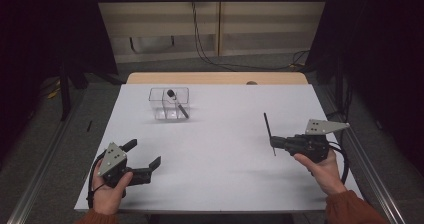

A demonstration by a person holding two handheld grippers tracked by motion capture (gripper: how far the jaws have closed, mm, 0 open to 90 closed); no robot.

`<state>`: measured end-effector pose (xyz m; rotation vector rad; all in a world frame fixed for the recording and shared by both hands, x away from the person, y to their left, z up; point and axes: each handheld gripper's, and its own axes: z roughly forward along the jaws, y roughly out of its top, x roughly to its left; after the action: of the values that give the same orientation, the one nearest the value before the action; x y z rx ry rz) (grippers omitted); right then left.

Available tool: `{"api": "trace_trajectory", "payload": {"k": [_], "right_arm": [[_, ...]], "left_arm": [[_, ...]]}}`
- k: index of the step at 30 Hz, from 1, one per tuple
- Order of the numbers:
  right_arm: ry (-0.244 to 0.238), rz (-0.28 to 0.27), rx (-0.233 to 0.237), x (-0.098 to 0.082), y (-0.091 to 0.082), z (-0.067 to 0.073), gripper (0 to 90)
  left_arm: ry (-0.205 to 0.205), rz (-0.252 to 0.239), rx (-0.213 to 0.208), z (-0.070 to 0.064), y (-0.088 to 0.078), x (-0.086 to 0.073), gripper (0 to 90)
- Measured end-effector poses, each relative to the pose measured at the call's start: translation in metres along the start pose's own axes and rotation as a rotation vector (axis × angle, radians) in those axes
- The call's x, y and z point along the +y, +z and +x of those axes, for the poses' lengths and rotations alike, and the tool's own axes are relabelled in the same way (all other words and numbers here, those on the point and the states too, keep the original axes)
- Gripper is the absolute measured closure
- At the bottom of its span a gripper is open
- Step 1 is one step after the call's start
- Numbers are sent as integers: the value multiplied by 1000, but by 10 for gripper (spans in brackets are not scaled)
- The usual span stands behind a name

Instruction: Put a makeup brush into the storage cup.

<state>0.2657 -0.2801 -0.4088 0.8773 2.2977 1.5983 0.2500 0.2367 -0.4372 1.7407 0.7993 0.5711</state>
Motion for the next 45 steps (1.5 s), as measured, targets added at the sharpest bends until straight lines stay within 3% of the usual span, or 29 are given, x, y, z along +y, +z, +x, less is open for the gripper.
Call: {"api": "trace_trajectory", "payload": {"k": [19, 28, 34, 45], "right_arm": [[-51, 40, 152, 21, 46, 19, 869], [-95, 88, 217, 33, 69, 28, 869], [-140, 171, 250, 40, 78, 32, 869], [-210, 365, 233, 46, 87, 35, 868]], "left_arm": [[-6, 11, -35, -3, 0, 1, 34], [7, 10, -59, -8, 0, 3, 26], [1, 23, -63, -8, 0, 5, 25], [-11, 32, -44, -2, -4, 10, 20]]}}
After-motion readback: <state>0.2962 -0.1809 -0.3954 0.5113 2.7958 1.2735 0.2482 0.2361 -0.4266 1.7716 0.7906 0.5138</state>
